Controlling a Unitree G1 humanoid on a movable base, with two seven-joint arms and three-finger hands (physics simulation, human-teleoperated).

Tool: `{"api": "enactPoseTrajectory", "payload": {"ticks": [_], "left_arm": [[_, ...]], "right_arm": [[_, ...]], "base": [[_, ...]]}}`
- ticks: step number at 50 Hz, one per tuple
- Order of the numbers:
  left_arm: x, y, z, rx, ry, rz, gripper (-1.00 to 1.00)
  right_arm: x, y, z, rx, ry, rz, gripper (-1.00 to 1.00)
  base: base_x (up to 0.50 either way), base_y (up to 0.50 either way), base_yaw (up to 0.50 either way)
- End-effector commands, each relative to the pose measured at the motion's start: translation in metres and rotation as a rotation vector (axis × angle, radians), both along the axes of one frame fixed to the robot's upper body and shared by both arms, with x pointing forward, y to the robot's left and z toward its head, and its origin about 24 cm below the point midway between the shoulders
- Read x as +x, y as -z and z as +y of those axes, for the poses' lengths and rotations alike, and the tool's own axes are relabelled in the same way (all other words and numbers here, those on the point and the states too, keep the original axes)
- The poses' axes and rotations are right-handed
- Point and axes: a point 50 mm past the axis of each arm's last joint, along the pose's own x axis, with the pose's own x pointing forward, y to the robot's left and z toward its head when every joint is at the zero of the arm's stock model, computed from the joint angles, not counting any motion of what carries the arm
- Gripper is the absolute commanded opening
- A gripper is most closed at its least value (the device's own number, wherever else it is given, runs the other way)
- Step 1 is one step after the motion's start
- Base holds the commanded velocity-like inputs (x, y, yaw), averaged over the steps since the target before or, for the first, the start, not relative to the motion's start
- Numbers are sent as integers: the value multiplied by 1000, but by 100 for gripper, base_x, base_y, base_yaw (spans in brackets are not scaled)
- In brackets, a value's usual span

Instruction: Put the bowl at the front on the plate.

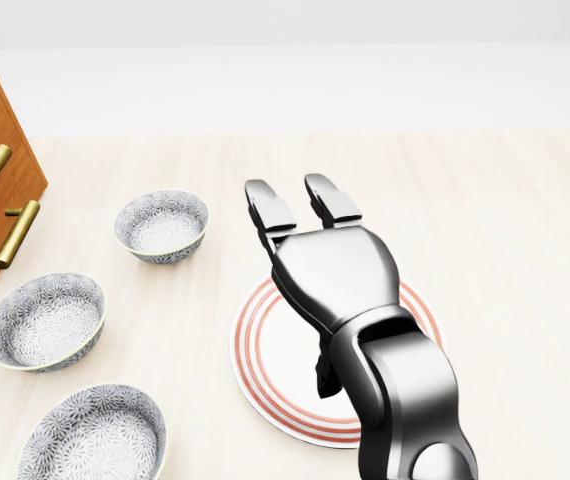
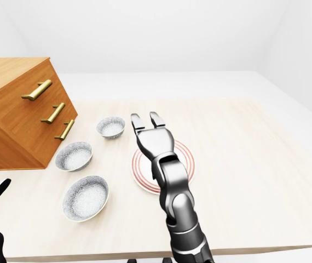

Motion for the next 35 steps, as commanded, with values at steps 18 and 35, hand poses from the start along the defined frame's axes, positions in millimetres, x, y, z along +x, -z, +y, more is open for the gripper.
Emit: {"api": "enactPoseTrajectory", "payload": {"ticks": [18, 35], "left_arm": [[2, 2, 0, -2, 3, 11, 100], [2, 2, 1, -4, 5, 11, 100]], "right_arm": [[-12, 16, 1, -155, 116, 40, 100], [-14, 19, 2, -150, 104, 51, 100]], "base": [[0, 0, 0], [0, 0, 0]]}}
